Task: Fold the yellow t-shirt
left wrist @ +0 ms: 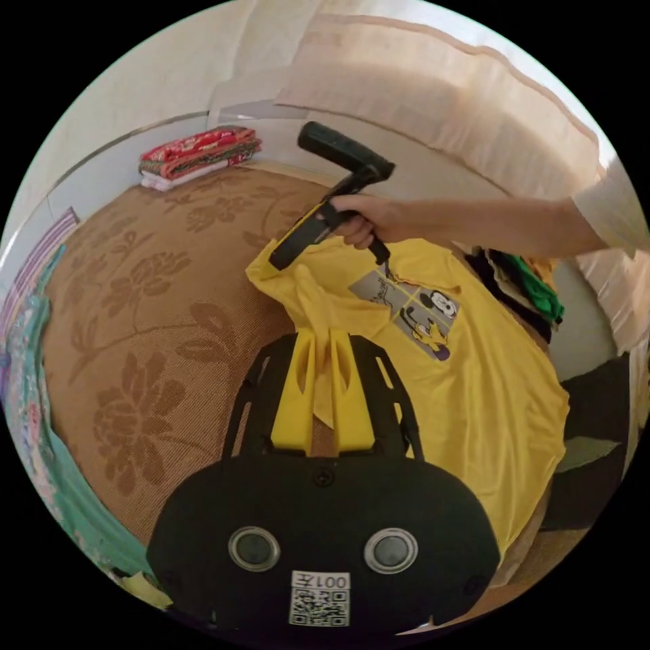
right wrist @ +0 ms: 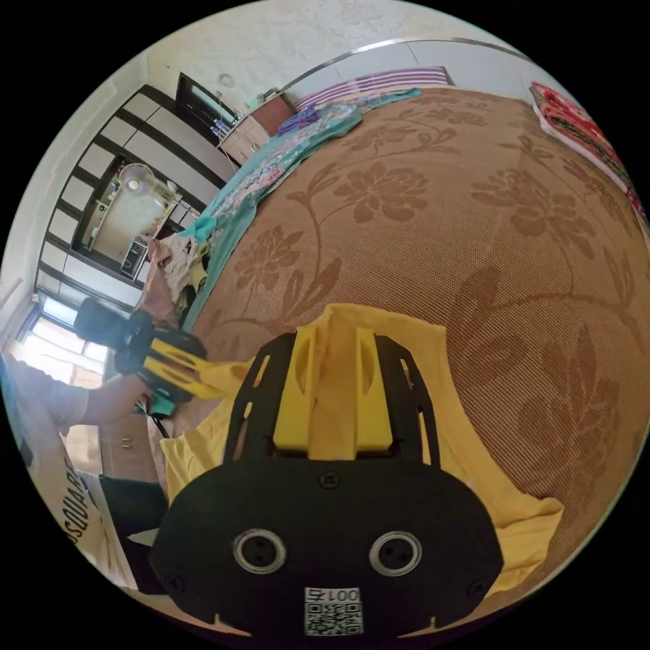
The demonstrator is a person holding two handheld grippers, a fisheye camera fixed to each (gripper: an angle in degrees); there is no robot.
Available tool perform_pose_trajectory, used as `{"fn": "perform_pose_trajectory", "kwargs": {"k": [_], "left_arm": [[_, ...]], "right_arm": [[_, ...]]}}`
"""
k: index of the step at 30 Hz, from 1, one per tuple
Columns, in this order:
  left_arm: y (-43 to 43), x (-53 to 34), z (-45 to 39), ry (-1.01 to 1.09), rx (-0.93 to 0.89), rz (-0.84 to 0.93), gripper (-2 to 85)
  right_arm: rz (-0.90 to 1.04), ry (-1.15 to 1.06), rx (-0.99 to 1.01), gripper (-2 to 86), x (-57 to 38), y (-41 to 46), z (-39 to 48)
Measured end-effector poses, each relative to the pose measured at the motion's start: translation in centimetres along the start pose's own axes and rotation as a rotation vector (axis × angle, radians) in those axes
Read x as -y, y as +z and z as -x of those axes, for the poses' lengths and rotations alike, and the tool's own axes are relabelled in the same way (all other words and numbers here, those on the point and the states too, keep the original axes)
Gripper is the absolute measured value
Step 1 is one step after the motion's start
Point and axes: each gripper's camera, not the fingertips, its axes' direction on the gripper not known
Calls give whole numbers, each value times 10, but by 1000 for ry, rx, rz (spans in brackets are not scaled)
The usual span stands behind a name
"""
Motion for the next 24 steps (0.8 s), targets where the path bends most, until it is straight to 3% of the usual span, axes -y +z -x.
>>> {"fn": "perform_pose_trajectory", "kwargs": {"k": [4,12,17,24], "left_arm": [[-4,-1,-40,160,122,93,-4],[4,-3,-91,399,28,241,-2],[-3,-14,-73,212,5,254,9],[-16,-32,6,-332,-165,20,40]], "right_arm": [[11,20,-15,47,-2,6,-14],[-13,51,-200,16,-9,9,-24],[-14,28,-111,41,-23,-2,-29],[-2,49,31,102,-53,-6,-32]]}}
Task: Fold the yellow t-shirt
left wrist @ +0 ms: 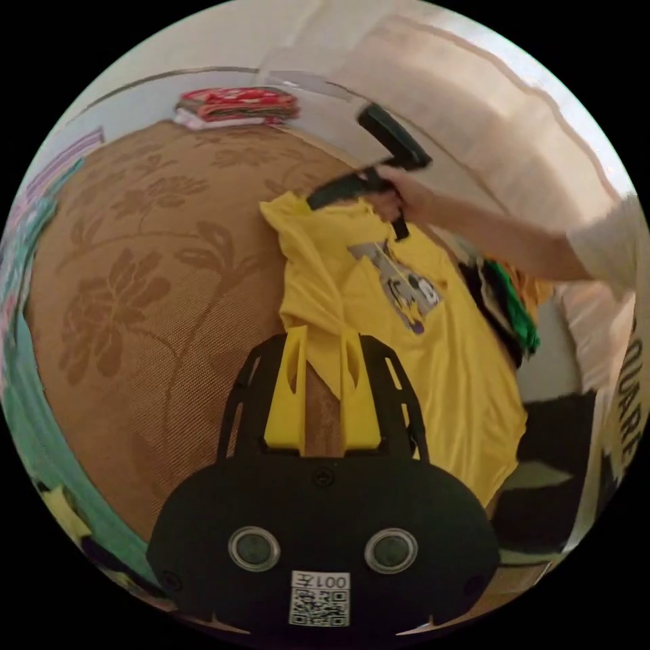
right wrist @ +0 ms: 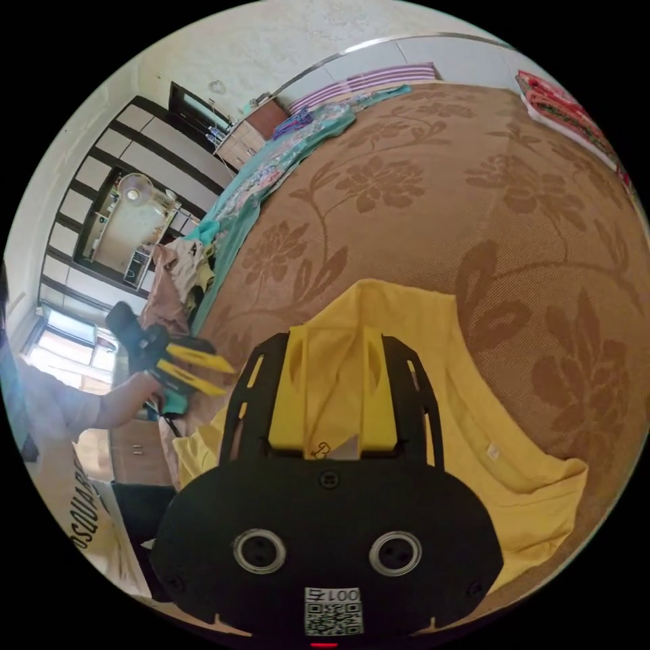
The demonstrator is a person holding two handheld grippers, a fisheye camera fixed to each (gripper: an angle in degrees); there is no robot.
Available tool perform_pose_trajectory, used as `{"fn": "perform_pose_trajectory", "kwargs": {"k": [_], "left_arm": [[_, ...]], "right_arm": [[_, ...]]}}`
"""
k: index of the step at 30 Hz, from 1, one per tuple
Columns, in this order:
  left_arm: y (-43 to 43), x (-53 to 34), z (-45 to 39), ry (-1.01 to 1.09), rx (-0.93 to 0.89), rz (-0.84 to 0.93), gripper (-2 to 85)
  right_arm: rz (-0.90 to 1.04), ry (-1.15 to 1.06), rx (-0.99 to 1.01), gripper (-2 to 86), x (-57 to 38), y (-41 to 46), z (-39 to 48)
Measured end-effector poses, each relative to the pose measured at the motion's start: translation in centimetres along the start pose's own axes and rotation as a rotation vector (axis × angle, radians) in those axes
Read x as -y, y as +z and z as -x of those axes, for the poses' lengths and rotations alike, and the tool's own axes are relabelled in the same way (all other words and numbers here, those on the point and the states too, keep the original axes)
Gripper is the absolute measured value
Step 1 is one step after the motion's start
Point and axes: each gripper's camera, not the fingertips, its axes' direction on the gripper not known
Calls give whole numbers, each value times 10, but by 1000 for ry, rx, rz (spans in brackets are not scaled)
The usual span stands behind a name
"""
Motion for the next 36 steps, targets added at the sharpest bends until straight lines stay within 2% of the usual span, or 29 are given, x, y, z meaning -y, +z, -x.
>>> {"fn": "perform_pose_trajectory", "kwargs": {"k": [2,4,7,12,18,22,27,30,33,36], "left_arm": [[2,1,13,-84,-17,-29,44],[7,2,18,-129,42,-41,43],[14,3,17,-126,89,-40,26],[11,1,16,-110,174,-54,-8],[-5,-16,36,-251,68,-206,-16],[-3,-32,56,-400,-33,-263,-15],[-10,-52,63,-528,-18,-301,-8],[-23,-57,48,-498,-2,-328,3],[-28,-47,15,-355,5,-272,43],[-16,-29,-28,-196,43,-156,64]], "right_arm": [[45,17,37,103,-4,13,-6],[38,19,59,86,-5,19,-10],[-26,-3,135,38,-7,15,-12],[-69,-26,160,17,-10,-4,-17],[-5,-95,10,10,-5,-12,-13],[71,-166,-155,11,4,12,3],[85,-202,-224,22,6,36,20],[41,-198,-269,42,-8,22,30],[-33,-182,-272,69,-41,-9,40],[48,-218,-298,87,-84,-16,55]]}}
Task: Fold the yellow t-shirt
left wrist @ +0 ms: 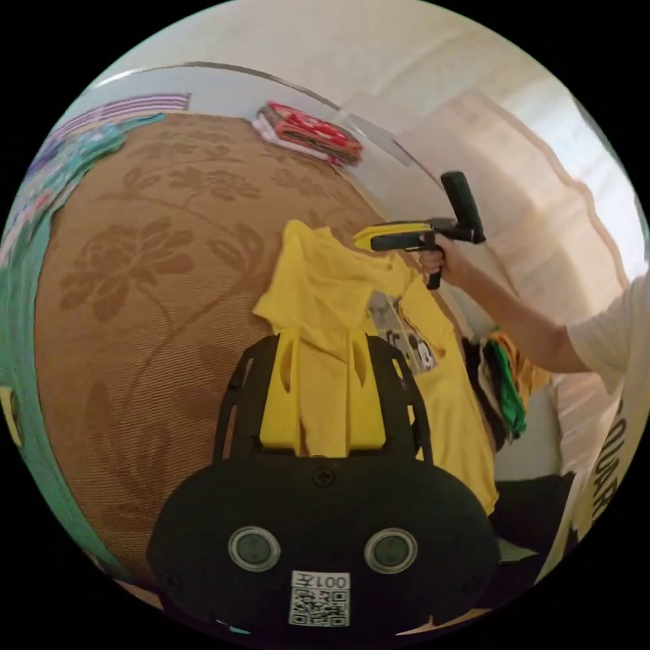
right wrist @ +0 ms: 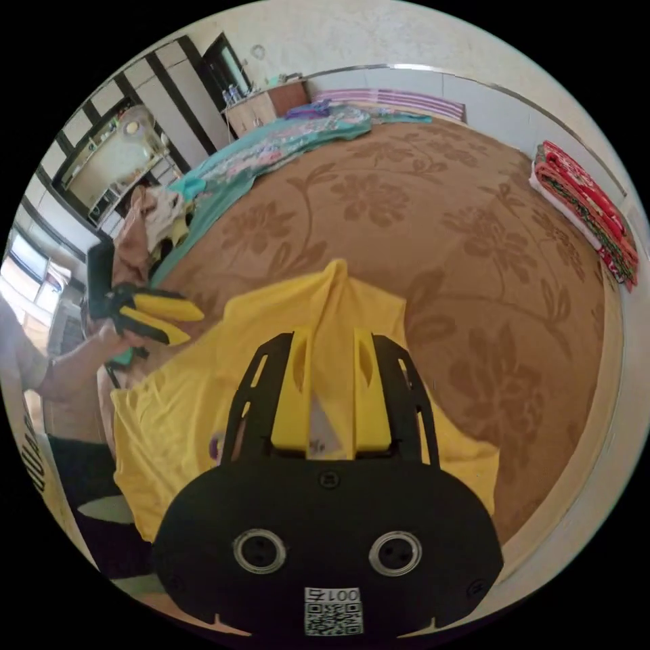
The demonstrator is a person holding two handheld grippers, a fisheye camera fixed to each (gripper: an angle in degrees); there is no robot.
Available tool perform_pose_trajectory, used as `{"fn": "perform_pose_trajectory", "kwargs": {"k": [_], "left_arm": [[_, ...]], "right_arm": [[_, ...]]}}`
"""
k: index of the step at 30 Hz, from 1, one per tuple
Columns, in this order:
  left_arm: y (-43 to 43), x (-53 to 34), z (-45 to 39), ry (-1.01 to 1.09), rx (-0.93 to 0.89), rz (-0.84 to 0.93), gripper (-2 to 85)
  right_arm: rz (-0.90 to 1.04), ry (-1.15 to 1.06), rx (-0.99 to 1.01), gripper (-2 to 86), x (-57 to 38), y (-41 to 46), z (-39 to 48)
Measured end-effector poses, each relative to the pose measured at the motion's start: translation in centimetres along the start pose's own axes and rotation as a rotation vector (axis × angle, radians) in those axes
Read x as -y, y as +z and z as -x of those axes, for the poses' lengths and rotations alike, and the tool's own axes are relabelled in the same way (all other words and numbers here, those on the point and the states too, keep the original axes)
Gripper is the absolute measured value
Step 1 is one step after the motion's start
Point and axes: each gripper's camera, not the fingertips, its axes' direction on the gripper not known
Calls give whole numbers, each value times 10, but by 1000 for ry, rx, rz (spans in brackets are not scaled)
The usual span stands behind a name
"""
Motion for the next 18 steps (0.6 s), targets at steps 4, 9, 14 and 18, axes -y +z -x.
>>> {"fn": "perform_pose_trajectory", "kwargs": {"k": [4,9,14,18], "left_arm": [[28,5,-43,78,125,87,59],[47,6,-60,60,273,143,29],[45,1,-75,79,372,175,-9],[26,0,-86,64,307,123,-14]], "right_arm": [[73,9,52,102,-42,19,31],[-56,168,157,63,-61,30,40],[-43,155,91,28,-78,25,61],[-106,28,-19,23,-83,3,91]]}}
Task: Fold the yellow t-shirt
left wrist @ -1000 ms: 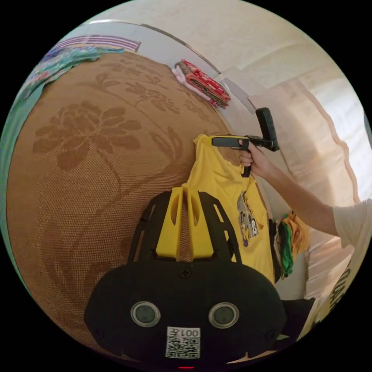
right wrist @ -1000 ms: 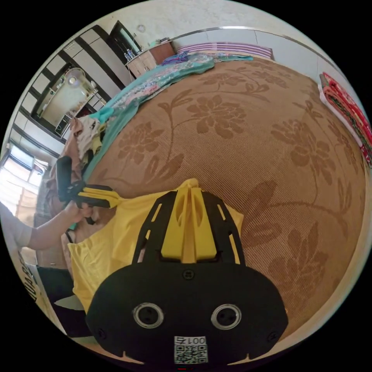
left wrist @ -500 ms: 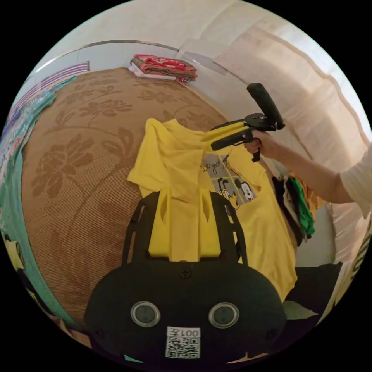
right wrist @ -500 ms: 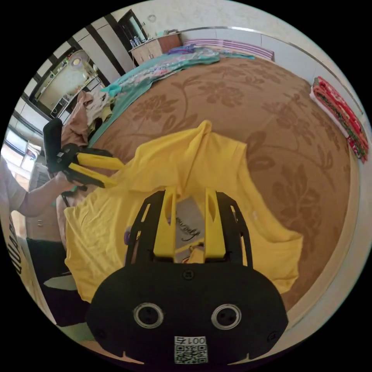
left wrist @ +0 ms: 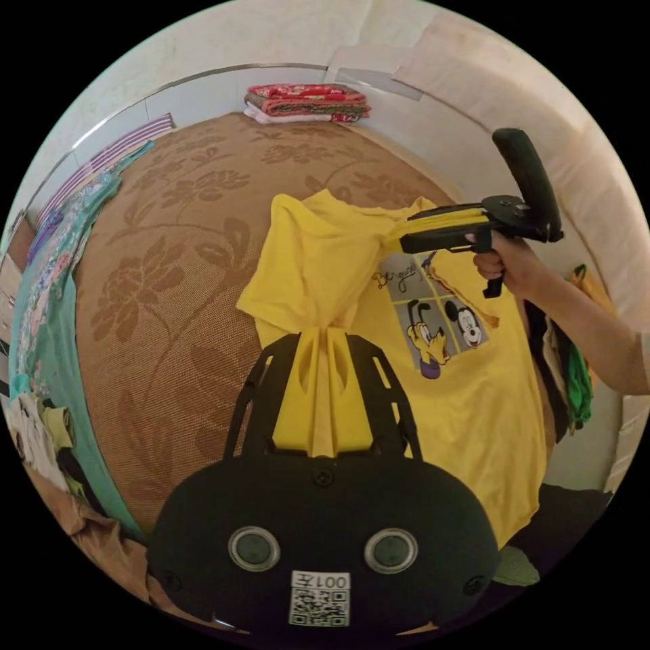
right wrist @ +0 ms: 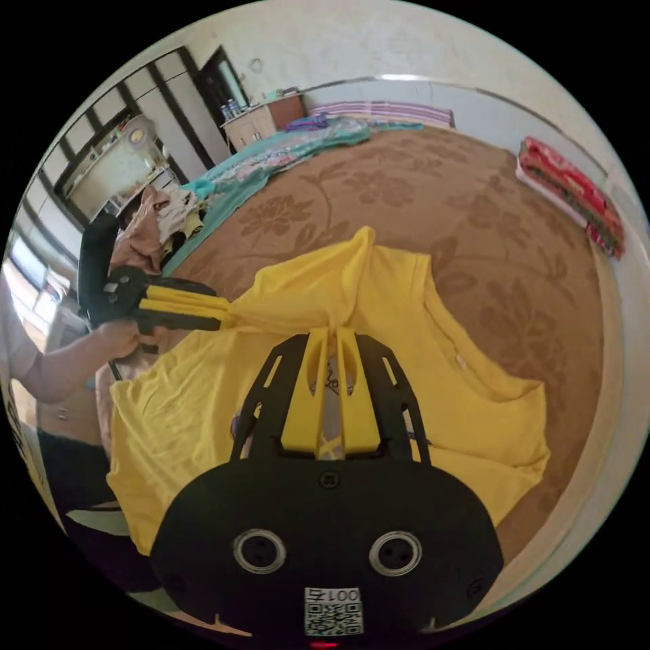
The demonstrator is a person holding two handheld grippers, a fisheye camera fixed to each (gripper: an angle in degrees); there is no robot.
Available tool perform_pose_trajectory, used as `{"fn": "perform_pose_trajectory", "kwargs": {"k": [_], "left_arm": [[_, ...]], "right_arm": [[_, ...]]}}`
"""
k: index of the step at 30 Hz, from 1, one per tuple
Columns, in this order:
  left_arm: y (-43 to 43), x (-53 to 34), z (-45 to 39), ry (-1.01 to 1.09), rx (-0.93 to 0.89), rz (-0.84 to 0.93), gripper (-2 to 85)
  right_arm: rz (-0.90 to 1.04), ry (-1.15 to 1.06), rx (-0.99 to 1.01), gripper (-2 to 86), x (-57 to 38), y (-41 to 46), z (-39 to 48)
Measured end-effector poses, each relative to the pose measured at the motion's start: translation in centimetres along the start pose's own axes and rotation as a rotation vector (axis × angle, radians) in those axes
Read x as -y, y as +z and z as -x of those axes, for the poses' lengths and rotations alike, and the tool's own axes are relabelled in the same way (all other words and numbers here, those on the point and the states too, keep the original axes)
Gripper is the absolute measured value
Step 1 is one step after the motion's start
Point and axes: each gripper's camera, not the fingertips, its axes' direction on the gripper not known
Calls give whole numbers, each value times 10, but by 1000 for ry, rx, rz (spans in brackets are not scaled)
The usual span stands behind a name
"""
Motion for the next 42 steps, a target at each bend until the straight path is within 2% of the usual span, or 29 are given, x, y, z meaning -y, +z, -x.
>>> {"fn": "perform_pose_trajectory", "kwargs": {"k": [3,6,8,11,15,22,26,32,36,38,42], "left_arm": [[-12,-2,-3,5,-56,-20,-12],[-9,-7,-9,22,-85,9,3],[1,-11,-14,26,-82,68,12],[14,-20,-22,32,-80,140,26],[9,-28,-19,-3,-47,117,32],[7,-6,7,-31,20,8,41],[30,4,10,1,87,86,39],[27,-17,15,-95,99,61,10],[23,-35,20,-149,82,4,17],[26,-39,21,-142,19,-11,33],[43,-42,14,-80,14,13,40]], "right_arm": [[-20,-151,-108,20,2,-18,29],[59,-253,-220,19,-4,-13,47],[167,-220,-248,17,-18,4,44],[229,-113,-259,15,-35,13,39],[156,-70,-229,24,-48,-1,47],[99,36,-51,41,-51,16,48],[209,26,-186,21,-66,44,56],[99,10,-264,24,-73,20,70],[46,5,-127,57,-47,31,62],[44,11,-68,79,-30,54,58],[65,75,-10,80,-20,90,55]]}}
